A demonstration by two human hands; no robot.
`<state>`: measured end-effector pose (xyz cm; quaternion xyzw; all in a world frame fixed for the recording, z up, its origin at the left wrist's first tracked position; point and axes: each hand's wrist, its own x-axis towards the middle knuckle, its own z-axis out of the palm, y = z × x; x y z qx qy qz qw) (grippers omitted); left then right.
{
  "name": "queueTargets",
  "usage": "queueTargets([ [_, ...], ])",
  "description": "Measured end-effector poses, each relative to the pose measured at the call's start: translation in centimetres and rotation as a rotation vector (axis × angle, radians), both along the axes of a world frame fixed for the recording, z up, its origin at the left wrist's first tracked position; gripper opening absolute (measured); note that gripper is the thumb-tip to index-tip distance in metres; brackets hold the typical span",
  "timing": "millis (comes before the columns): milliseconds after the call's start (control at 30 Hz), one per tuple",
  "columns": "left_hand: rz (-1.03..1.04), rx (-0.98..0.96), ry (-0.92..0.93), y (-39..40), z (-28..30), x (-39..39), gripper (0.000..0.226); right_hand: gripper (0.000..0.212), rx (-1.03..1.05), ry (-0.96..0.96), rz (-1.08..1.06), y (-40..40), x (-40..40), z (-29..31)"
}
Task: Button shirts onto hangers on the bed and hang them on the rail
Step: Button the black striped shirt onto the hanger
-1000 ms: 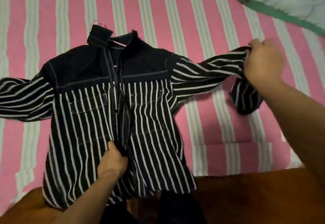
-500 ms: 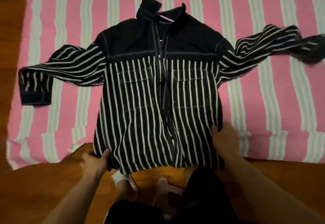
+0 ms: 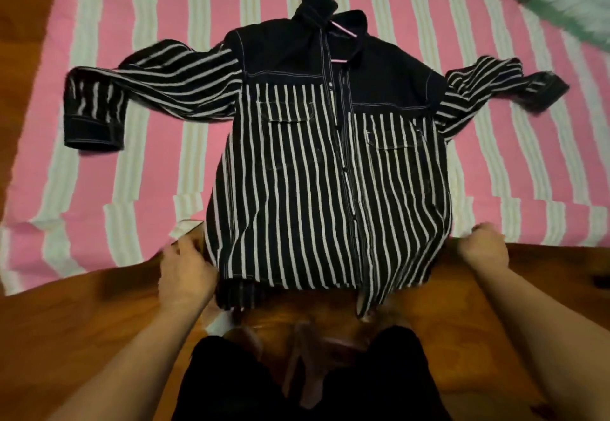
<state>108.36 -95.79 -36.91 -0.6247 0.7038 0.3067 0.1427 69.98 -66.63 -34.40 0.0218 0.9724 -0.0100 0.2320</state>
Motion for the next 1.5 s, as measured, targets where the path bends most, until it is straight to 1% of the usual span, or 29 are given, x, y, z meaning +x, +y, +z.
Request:
queueTargets([
  [67, -0.041, -0.144, 0.093, 1.7, -0.2, -0.8, 0.035, 0.013, -0.106, 0.036, 0.119, -2.2, 2.8, -0.3],
  [100, -0.114, -0.190, 0.140, 3.1, -0.5, -1.4, 0.034, 0.015, -0.157, 0.023, 0.218, -3.2, 4.3, -0.8],
  [167, -0.408, -0.222, 0.159, 5.6, -1.1, -3.0, 0.042, 0.025, -0.237, -0.069, 0.361, -5.4, 7.5, -1.8],
  [233, -0.728, -0.250, 0.094, 8.3, -2.9, -4.7, 0.056, 0.030, -0.247, -0.173, 0.432, -6.3, 9.7, -3.3],
  [267, -0.837, -0.255, 0.040, 9.0, -4.2, -5.5, 0.062, 0.032, -0.231, -0.190, 0.444, -6.5, 10.1, -4.2],
  [333, -0.994, -0.299, -0.044, 9.6, -6.0, -6.2, 0.074, 0.040, -0.197, -0.159, 0.450, -6.5, 10.3, -5.8],
  [367, -1.072, -0.335, -0.076, 9.5, -6.7, -6.2, 0.077, 0.044, -0.184, -0.132, 0.456, -6.5, 10.2, -6.5],
  [433, -1.188, -0.396, -0.122, 8.9, -7.1, -5.5, 0.075, 0.046, -0.207, -0.096, 0.495, -6.4, 10.2, -7.2],
  [467, -1.203, -0.407, -0.115, 8.4, -6.9, -5.1, 0.072, 0.042, -0.230, -0.095, 0.520, -6.3, 10.2, -7.3],
  [567, -1.118, -0.423, -0.090, 6.4, -4.8, -4.2, 0.064, 0.018, -0.292, -0.126, 0.550, -5.8, 9.3, -6.9],
  [600, -1.088, -0.422, -0.069, 5.9, -4.1, -3.6, 0.061, 0.017, -0.310, -0.161, 0.503, -5.5, 8.8, -6.6],
  [667, -1.088, -0.400, -0.022, 5.6, -2.6, -2.3, 0.052, 0.020, -0.376, -0.206, 0.342, -5.0, 7.8, -5.6],
  [733, -1.132, -0.280, -0.064, 6.2, -1.5, -0.9, 0.044, 0.024, -0.467, -0.172, 0.213, -4.5, 6.9, -4.6],
  [767, -1.136, -0.239, -0.122, 6.4, -1.4, -0.3, 0.042, 0.026, -0.517, -0.145, 0.199, -4.4, 6.6, -4.2],
  [800, -1.118, -0.220, -0.182, 6.3, -1.5, 0.1, 0.043, 0.028, -0.561, -0.147, 0.221, -4.4, 6.6, -4.0],
  [833, -1.076, -0.184, -0.212, 6.2, -1.7, 0.2, 0.048, 0.031, -0.596, -0.188, 0.280, -4.6, 6.6, -3.7],
  [867, -1.037, -0.126, -0.198, 6.1, -1.9, -0.4, 0.053, 0.033, -0.607, -0.244, 0.372, -5.0, 6.7, -3.8],
  [900, -1.013, -0.078, -0.133, 6.2, -2.3, -1.5, 0.055, 0.035, -0.606, -0.286, 0.472, -5.4, 6.9, -4.0],
  [967, -0.990, -0.077, 0.098, 6.9, -3.3, -5.0, 0.047, 0.042, -0.623, -0.278, 0.595, -6.1, 6.7, -5.3],
  [1033, -0.881, -0.121, 0.334, 7.8, -4.2, -8.8, 0.036, 0.044, -0.659, -0.187, 0.606, -6.8, 5.9, -7.1],
  [1067, -0.811, -0.153, 0.425, 8.0, -5.0, -10.5, 0.033, 0.042, -0.658, -0.106, 0.610, -7.2, 5.5, -8.1],
  [1100, -0.757, -0.199, 0.497, 8.1, -6.1, -11.9, 0.031, 0.042, -0.647, -0.004, 0.625, -7.6, 5.2, -9.2],
  [1167, -0.724, -0.331, 0.590, 7.9, -8.4, -13.6, 0.026, 0.043, -0.625, 0.221, 0.658, -8.3, 5.0, -11.1],
  [1267, -0.725, -0.538, 0.644, 7.7, -10.7, -14.4, 0.018, 0.042, -0.588, 0.481, 0.739, -8.3, 5.4, -13.0],
  [1333, -0.727, -0.620, 0.676, 7.6, -11.4, -14.1, 0.019, 0.039, -0.603, 0.591, 0.811, -7.8, 5.6, -14.1],
  [1433, -0.697, -0.641, 0.698, 8.2, -11.3, -13.5, 0.023, 0.038, -0.635, 0.667, 0.852, -7.2, 6.2, -14.3],
  [1500, -0.657, -0.623, 0.712, 8.7, -11.1, -13.6, 0.024, 0.033, -0.671, 0.676, 0.843, -6.7, 6.7, -14.0],
])
